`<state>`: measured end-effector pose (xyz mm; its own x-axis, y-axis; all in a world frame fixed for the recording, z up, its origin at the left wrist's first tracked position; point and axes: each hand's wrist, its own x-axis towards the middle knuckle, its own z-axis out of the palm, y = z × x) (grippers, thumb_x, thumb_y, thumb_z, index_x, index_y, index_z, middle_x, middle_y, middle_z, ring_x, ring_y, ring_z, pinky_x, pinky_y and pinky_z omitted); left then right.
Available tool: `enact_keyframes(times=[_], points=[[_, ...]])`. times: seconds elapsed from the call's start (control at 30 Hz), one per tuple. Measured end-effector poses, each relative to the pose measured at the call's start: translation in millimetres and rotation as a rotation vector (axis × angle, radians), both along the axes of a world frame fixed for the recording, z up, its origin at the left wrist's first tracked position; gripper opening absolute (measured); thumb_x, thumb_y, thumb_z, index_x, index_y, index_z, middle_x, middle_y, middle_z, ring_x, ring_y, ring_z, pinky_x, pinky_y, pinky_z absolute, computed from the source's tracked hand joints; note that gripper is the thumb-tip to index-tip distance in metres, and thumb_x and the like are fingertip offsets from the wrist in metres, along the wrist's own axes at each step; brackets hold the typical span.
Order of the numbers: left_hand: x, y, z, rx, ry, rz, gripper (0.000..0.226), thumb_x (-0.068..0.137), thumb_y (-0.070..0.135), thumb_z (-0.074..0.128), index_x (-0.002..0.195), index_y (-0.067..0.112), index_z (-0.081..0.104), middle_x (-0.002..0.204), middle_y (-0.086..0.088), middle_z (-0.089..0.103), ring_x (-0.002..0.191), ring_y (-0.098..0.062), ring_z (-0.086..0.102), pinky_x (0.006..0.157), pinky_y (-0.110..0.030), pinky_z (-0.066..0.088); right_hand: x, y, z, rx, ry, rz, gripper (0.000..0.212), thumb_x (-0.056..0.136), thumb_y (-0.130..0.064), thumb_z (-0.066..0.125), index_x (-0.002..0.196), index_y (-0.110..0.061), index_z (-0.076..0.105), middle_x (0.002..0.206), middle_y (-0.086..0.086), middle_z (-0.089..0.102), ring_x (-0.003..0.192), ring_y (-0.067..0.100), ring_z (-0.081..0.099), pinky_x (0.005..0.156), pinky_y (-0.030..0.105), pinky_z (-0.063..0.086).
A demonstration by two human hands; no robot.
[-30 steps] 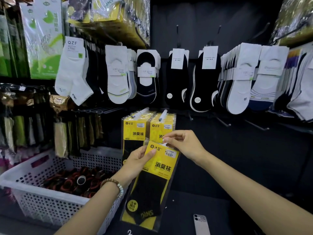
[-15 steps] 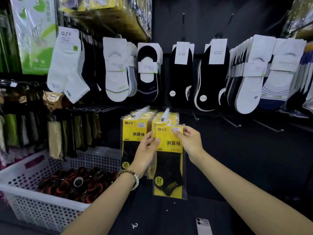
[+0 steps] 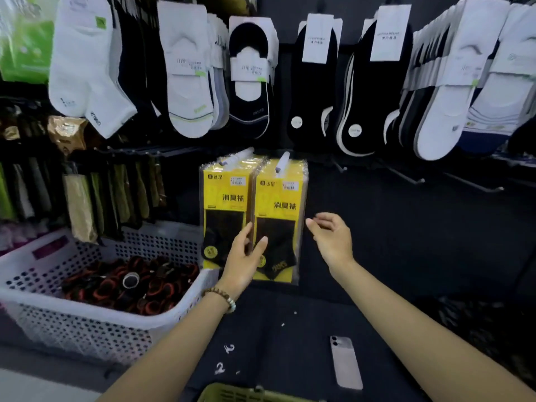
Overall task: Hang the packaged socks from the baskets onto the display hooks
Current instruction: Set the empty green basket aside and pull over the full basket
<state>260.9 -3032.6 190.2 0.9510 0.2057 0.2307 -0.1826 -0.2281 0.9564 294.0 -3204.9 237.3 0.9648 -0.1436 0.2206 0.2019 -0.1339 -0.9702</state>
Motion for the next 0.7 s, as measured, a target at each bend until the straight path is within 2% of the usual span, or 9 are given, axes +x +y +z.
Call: enact_keyframes(times=[0.1, 0.17, 0.3, 0.37, 0.43, 0.5, 0.57, 0.63, 0.7], points=[[-36, -10, -44, 0.01, 0.122, -0.074, 0.061, 0.092, 0.043, 0.051, 0.147, 0.03, 0.027, 0.149, 0.005, 0.032, 0.139, -0.014, 0.029, 0.104, -0.031, 0.033, -37, -49, -58, -0.092, 0.128, 0.046, 0.027, 0.087, -0.02, 0.068, 0.111, -0.016, 0.058, 0.114, 0.002, 0.062, 0.09, 0.004, 0.059, 0.082, 0.026, 0.049], [-65, -22, -75, -0.006, 0.214, -0.116, 0.06, 0.092, 0.043, 0.052, 0.146, 0.03, 0.029, 0.147, 0.008, 0.033, 0.137, -0.012, 0.03, 0.101, -0.028, 0.034, -68, -84, -108, -0.192, 0.247, 0.057, 0.029, 0.087, -0.019, 0.068, 0.114, -0.014, 0.057, 0.118, 0.005, 0.06, 0.092, 0.008, 0.058, 0.083, 0.026, 0.047], [-125, -72, -145, -0.029, 0.375, -0.228, 0.055, 0.093, 0.035, 0.054, 0.143, 0.021, 0.035, 0.145, 0.003, 0.039, 0.128, -0.012, 0.042, 0.094, -0.018, 0.04, -132, -144, -207, -0.409, 0.524, 0.075, 0.045, 0.088, -0.015, 0.067, 0.126, 0.002, 0.052, 0.127, 0.014, 0.054, 0.121, 0.031, 0.051, 0.095, 0.035, 0.042], [-155, -103, -181, -0.028, 0.466, -0.272, 0.05, 0.094, 0.027, 0.056, 0.139, 0.013, 0.04, 0.141, -0.006, 0.045, 0.117, -0.01, 0.048, 0.084, -0.006, 0.04, -161, -168, -251, -0.482, 0.683, 0.111, 0.054, 0.09, -0.017, 0.064, 0.135, 0.005, 0.044, 0.138, 0.017, 0.048, 0.131, 0.034, 0.044, 0.101, 0.035, 0.039], [-181, -131, -215, -0.031, 0.561, -0.337, 0.047, 0.094, 0.025, 0.056, 0.137, 0.01, 0.042, 0.136, -0.006, 0.049, 0.11, -0.007, 0.049, 0.077, -0.001, 0.039, -188, -181, -287, -0.484, 0.832, 0.102, 0.06, 0.095, -0.024, 0.055, 0.143, 0.004, 0.032, 0.147, 0.019, 0.039, 0.135, 0.034, 0.038, 0.109, 0.037, 0.034], [-204, -151, -245, -0.044, 0.648, -0.422, 0.051, 0.094, 0.029, 0.055, 0.139, 0.011, 0.039, 0.129, 0.002, 0.05, 0.109, -0.005, 0.049, 0.077, -0.001, 0.041, -211, -182, -308, -0.472, 0.841, 0.086, 0.048, 0.1, -0.025, 0.045, 0.139, 0.002, 0.04, 0.141, 0.016, 0.046, 0.129, 0.032, 0.045, 0.101, 0.03, 0.037], [-222, -162, -267, -0.052, 0.727, -0.47, 0.054, 0.093, 0.034, 0.056, 0.14, 0.013, 0.039, 0.131, 0.004, 0.05, 0.112, -0.006, 0.051, 0.087, -0.009, 0.043, -219, -176, -314, -0.47, 0.767, 0.015, 0.035, 0.101, -0.018, 0.043, 0.129, 0.001, 0.053, 0.128, 0.014, 0.056, 0.12, 0.031, 0.052, 0.089, 0.025, 0.037], [-239, -166, -285, -0.079, 0.784, -0.488, 0.052, 0.094, 0.029, 0.057, 0.139, 0.012, 0.039, 0.133, 0.001, 0.051, 0.11, -0.003, 0.053, 0.092, -0.015, 0.043, -221, -162, -317, -0.408, 0.752, -0.012, 0.029, 0.099, -0.01, 0.045, 0.121, 0.004, 0.058, 0.12, 0.018, 0.061, 0.111, 0.035, 0.057, 0.089, 0.031, 0.042], [-254, -157, -295, -0.069, 0.757, -0.497, 0.048, 0.093, 0.022, 0.059, 0.137, 0.011, 0.042, 0.126, 0.004, 0.055, 0.096, 0.007, 0.056, 0.084, -0.009, 0.042, -223, -140, -320, -0.274, 0.802, 0.037, 0.028, 0.097, -0.002, 0.048, 0.123, 0.005, 0.055, 0.117, 0.021, 0.059, 0.1, 0.038, 0.06, 0.084, 0.042, 0.049]])
